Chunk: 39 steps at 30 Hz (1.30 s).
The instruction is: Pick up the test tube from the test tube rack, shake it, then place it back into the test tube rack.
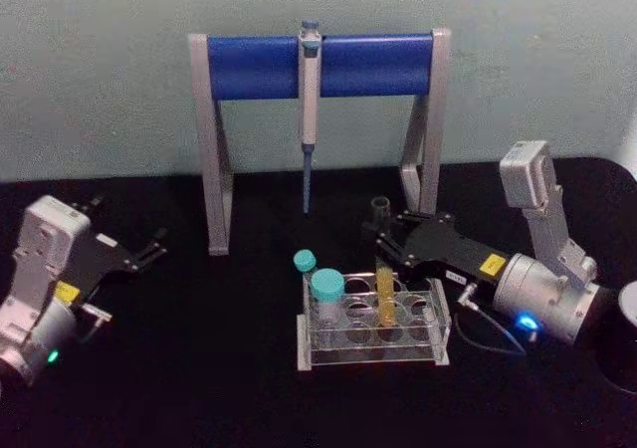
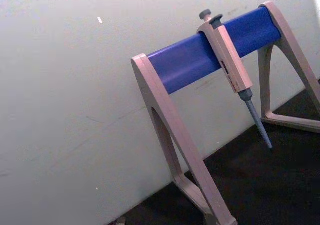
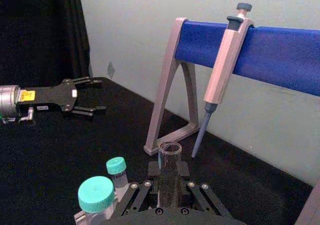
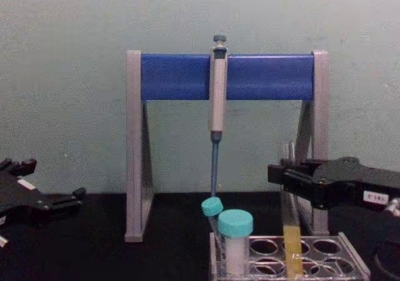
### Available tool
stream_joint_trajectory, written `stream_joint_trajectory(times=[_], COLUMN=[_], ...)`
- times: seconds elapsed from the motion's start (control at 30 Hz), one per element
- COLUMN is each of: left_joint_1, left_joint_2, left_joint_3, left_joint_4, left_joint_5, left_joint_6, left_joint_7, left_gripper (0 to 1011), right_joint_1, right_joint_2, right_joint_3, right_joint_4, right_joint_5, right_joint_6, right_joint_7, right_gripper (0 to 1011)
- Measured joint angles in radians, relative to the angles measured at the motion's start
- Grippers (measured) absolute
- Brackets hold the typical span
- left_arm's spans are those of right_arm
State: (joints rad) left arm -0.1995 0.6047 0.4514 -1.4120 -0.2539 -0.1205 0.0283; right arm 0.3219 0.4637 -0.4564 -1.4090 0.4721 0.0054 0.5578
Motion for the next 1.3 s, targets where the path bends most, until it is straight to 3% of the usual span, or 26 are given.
stream_joint_trajectory(times=[0.4,1.13,1.3], left_joint_1=[0.0,0.0,0.0], left_joint_2=[0.0,0.0,0.0], left_joint_3=[0.0,0.0,0.0], left_joint_4=[0.0,0.0,0.0], left_joint_5=[0.0,0.0,0.0], left_joint_6=[0.0,0.0,0.0], left_joint_7=[0.0,0.0,0.0], left_gripper=[1001,1001,1001], right_joint_1=[-0.001,-0.001,-0.001], right_joint_2=[0.0,0.0,0.0], right_joint_3=[0.001,0.001,0.001], right_joint_4=[-0.001,-0.001,-0.001], right_joint_5=[0.001,0.002,0.002], right_joint_6=[0.0,-0.001,-0.001], right_joint_7=[0.0,0.001,0.001], right_gripper=[250,938,1000])
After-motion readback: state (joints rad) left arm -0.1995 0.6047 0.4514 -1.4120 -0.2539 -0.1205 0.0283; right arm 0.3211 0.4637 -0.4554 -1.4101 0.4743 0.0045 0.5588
